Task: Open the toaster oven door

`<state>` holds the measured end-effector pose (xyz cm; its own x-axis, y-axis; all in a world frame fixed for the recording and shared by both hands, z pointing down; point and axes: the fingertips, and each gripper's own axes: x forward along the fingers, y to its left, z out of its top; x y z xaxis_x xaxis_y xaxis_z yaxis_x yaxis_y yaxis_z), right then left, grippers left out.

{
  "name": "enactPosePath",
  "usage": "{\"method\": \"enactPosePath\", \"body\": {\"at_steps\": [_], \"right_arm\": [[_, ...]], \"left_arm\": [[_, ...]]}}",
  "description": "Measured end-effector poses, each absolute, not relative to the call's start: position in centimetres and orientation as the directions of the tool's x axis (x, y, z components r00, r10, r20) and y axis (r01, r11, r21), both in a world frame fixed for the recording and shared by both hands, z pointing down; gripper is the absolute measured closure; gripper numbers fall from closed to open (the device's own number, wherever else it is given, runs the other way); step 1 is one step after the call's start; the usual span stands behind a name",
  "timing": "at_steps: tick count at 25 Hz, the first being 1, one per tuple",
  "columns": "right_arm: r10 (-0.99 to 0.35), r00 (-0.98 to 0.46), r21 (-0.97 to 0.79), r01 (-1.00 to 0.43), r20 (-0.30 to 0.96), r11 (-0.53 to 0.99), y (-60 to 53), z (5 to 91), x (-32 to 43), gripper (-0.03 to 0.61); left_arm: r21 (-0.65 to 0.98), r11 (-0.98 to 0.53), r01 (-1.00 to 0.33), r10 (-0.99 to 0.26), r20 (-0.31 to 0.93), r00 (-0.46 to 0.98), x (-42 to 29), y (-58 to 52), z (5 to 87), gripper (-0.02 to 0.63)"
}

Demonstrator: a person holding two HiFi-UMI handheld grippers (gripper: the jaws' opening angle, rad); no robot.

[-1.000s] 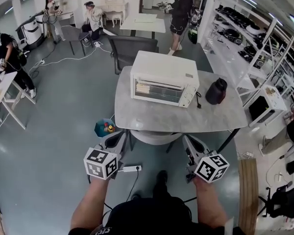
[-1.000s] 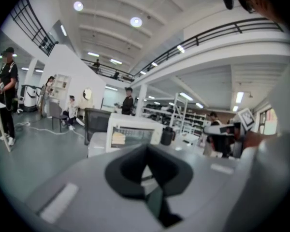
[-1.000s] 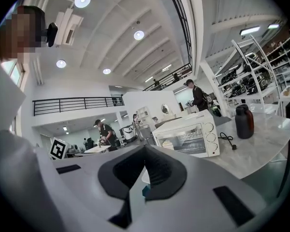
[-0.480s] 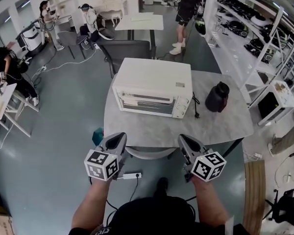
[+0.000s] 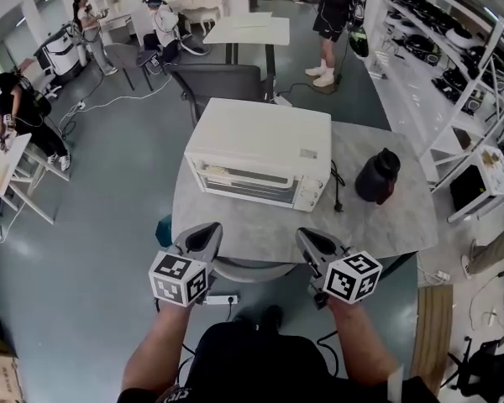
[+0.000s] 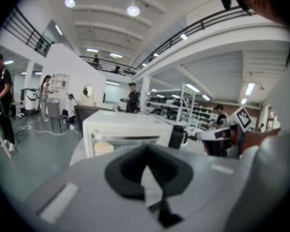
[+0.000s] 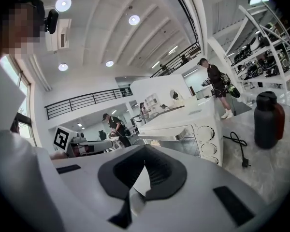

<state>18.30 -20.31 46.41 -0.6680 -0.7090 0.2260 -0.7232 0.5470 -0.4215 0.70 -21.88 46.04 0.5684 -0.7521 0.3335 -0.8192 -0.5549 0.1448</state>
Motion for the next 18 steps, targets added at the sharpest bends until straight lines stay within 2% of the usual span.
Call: {"method": "enactPosePath", "body": {"at_steps": [8, 13, 18], "right_arm": [[-0.729, -0.619, -0.42, -0.768, 0.291, 0.484, -21.9, 46.9, 16.9, 0.584], [-0.766, -0.565, -0.435, -0.799, 0.307, 0.415, -22.5, 46.7, 15.5, 0.584], [-0.769, -0.528, -0.414, -0.829, 0.361, 0.376, -23.1, 47.7, 13.6, 0.583]], "left_arm": [[0.225, -0.553, -0.802, -0.736, 0.321, 0.597, -1.9, -23.3, 46.8, 0.606], [0.185, -0.584, -0.791, -0.733, 0.3, 0.611, -4.3, -24.1, 46.1, 0.606], [0.213, -0.573, -0.792, -0.734, 0.297, 0.611, -6.8, -24.9, 47.1, 0.606]]}}
